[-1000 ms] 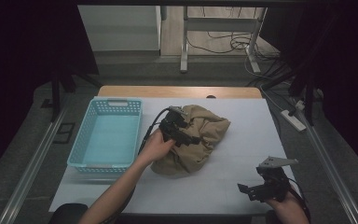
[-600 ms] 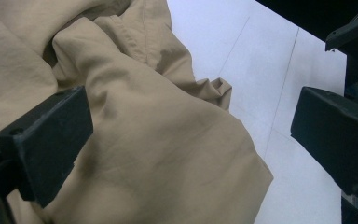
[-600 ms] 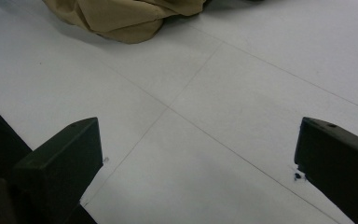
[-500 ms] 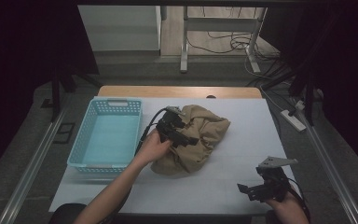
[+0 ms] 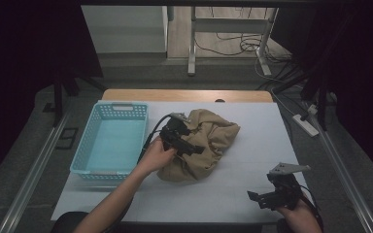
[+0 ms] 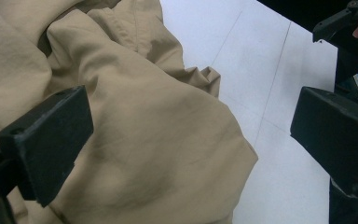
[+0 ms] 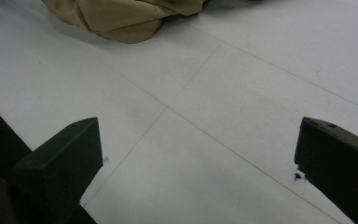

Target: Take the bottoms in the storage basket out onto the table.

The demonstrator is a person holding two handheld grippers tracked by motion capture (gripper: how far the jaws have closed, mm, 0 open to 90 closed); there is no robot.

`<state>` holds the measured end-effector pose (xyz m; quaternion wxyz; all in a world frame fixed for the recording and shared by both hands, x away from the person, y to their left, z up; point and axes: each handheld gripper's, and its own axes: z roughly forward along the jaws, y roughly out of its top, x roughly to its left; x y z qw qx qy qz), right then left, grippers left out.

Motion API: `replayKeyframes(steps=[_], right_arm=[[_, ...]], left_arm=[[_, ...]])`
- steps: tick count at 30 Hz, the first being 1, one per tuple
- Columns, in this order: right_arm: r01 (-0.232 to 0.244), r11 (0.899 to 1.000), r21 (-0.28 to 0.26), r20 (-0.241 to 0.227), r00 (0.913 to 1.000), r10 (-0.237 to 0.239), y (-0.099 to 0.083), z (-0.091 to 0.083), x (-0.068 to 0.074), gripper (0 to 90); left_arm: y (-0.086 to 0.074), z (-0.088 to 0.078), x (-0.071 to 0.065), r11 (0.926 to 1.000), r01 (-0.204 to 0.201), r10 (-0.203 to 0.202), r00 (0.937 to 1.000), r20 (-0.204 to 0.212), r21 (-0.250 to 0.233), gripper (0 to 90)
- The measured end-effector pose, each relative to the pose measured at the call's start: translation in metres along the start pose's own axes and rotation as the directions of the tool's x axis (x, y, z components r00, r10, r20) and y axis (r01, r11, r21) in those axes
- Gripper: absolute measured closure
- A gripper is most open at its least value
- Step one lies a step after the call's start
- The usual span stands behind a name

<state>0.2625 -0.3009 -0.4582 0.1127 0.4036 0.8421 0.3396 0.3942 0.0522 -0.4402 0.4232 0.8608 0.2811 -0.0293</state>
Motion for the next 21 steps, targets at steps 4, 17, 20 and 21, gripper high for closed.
replayKeyframes(steps=[4, 17, 20, 21], right_arm=[[-0.007, 1.0, -0.008, 0.001, 1.0, 0.007, 0.0, -0.001, 0.0, 1.0], [-0.005, 1.0, -0.014, 0.002, 1.0, 0.005, 0.0, -0.001, 0.0, 1.0], [-0.003, 1.0, -0.014, 0.003, 1.0, 0.003, 0.0, -0.002, 0.0, 1.0], [-0.003, 1.0, -0.014, 0.003, 1.0, 0.003, 0.0, -0.002, 0.0, 1.0]], left_arm=[[-0.003, -0.002, -0.001, 1.0, 0.003, -0.003, 1.0, 0.001, 0.0, 0.2], [-0.011, -0.011, -0.004, 0.9997, 0.018, -0.018, 0.9998, 0.0, -0.018, 0.2], [-0.012, -0.013, -0.004, 0.9993, 0.026, -0.026, 0.9996, 0.007, -0.027, 0.2], [-0.013, -0.014, -0.004, 0.9992, 0.029, -0.029, 0.9996, 0.008, -0.029, 0.3]])
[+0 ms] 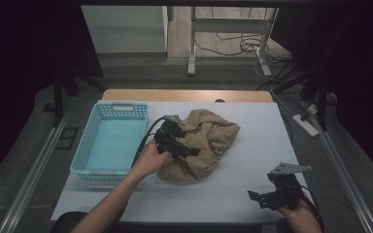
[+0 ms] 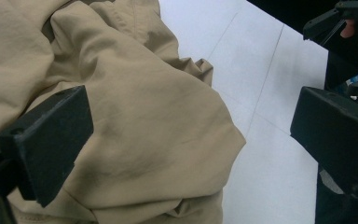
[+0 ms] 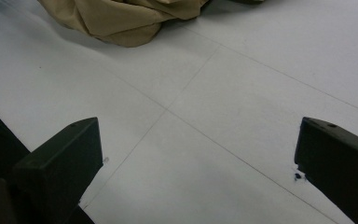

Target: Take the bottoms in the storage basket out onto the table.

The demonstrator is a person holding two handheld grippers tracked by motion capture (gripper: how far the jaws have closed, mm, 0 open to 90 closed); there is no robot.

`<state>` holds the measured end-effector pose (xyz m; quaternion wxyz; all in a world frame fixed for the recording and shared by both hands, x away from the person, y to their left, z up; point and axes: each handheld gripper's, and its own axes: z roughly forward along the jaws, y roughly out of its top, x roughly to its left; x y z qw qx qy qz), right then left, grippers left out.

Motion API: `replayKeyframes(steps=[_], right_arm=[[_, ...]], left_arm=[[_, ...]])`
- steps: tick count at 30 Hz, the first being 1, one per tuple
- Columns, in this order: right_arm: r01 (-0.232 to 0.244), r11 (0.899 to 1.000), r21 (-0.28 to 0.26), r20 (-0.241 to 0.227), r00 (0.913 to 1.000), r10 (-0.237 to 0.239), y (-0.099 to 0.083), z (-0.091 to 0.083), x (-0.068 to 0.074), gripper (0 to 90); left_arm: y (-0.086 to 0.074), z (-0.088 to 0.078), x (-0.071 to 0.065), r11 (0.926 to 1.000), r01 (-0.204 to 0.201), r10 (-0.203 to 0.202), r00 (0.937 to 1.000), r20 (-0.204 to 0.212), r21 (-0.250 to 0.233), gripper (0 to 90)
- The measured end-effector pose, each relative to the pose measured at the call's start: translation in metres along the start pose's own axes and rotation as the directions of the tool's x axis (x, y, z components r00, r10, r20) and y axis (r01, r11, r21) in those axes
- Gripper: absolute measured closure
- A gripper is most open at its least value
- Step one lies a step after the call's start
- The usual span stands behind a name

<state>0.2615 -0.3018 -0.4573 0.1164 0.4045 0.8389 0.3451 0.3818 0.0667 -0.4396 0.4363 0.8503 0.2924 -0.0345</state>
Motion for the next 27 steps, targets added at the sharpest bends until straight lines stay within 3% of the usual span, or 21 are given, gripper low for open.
replayKeyframes(steps=[10, 27], right_arm=[[-0.002, 1.0, -0.007, 0.0, 1.0, 0.002, 0.0, -0.001, 0.0, 0.9], [-0.004, 1.0, -0.009, 0.001, 1.0, 0.004, 0.0, -0.001, 0.0, 1.0]], left_arm=[[-0.01, -0.004, 0.003, 0.9995, 0.028, -0.028, 0.9996, 0.005, -0.011, 1.0], [-0.013, -0.013, -0.006, 1.0, 0.008, -0.008, 0.9999, 0.01, -0.001, 1.4]])
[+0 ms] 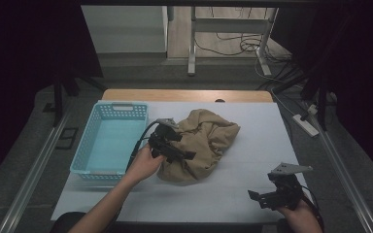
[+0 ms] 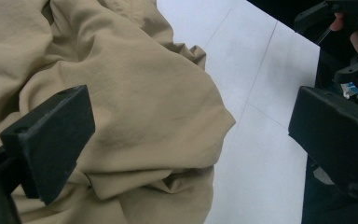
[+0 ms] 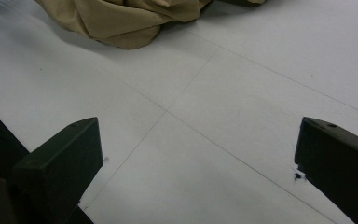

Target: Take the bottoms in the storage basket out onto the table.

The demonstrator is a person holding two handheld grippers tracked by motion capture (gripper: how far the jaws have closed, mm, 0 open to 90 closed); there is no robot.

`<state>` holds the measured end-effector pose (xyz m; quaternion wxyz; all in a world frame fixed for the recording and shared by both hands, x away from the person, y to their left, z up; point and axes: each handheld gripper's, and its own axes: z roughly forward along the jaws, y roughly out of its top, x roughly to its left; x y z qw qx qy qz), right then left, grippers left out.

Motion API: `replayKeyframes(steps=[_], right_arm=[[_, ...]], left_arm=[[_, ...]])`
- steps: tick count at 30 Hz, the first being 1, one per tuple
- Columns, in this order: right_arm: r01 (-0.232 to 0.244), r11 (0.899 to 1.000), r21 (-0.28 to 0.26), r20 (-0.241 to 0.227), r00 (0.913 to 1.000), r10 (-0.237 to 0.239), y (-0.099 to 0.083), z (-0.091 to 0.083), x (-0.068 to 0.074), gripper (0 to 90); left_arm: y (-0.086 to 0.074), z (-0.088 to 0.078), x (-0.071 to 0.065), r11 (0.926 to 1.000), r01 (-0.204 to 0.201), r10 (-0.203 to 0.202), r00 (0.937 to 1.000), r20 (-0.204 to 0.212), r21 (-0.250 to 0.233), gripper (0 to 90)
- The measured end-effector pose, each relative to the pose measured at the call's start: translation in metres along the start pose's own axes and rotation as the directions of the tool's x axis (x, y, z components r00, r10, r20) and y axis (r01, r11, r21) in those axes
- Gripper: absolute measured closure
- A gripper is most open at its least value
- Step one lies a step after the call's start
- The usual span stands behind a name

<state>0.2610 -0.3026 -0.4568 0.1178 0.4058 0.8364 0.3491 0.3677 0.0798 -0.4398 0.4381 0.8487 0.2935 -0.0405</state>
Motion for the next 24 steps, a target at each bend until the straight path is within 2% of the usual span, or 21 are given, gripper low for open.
replayKeyframes(steps=[11, 24], right_arm=[[0.0, 1.0, 0.002, 0.001, 1.0, 0.0, 0.0, 0.0, 0.0, 1.0], [-0.002, 1.0, 0.004, -0.001, 1.0, 0.002, 0.0, 0.0, 0.0, 0.9]], left_arm=[[-0.001, -0.005, -0.004, 0.9999, -0.015, 0.015, 0.9999, -0.004, 0.008, 1.6], [-0.009, -0.017, -0.005, 0.9999, 0.004, -0.004, 1.0, 0.0, -0.012, 1.3]])
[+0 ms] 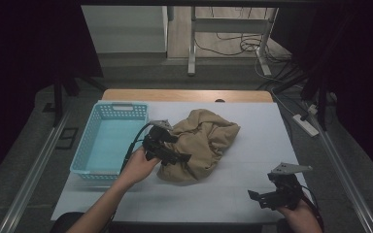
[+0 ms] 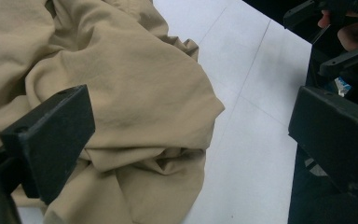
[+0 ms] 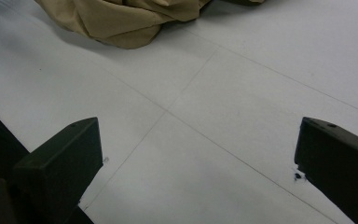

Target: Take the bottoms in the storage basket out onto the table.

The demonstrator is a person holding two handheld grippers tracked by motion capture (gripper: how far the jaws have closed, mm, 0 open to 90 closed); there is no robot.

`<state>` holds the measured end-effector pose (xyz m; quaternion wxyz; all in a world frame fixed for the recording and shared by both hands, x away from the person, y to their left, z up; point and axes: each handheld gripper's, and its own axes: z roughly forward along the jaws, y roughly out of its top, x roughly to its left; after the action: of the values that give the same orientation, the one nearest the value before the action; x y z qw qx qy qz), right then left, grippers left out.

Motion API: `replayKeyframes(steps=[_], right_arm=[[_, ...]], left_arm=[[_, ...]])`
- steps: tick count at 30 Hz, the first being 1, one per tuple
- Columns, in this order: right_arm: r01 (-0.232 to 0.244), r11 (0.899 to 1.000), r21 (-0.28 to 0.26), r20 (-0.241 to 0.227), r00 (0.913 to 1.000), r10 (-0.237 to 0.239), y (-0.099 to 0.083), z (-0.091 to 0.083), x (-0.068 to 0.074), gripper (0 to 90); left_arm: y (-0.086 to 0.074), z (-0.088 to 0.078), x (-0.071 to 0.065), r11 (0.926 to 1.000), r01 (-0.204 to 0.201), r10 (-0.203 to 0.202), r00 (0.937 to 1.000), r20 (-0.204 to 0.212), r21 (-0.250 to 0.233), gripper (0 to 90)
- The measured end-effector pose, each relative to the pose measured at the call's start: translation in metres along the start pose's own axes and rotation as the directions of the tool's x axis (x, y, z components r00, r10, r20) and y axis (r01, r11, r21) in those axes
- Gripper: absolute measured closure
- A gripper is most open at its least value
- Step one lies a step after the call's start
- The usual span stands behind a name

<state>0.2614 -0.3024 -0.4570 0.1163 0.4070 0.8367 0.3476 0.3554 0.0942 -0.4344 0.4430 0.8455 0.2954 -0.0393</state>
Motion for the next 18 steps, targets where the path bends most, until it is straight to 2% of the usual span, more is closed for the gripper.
replayKeyframes(steps=[18], right_arm=[[0.001, 1.0, 0.0, 0.002, 1.0, -0.001, 0.0, 0.0, 0.0, 0.9]], left_arm=[[-0.014, -0.014, 0.0, 0.9993, 0.028, -0.027, 0.9996, 0.008, -0.025, 1.3]])
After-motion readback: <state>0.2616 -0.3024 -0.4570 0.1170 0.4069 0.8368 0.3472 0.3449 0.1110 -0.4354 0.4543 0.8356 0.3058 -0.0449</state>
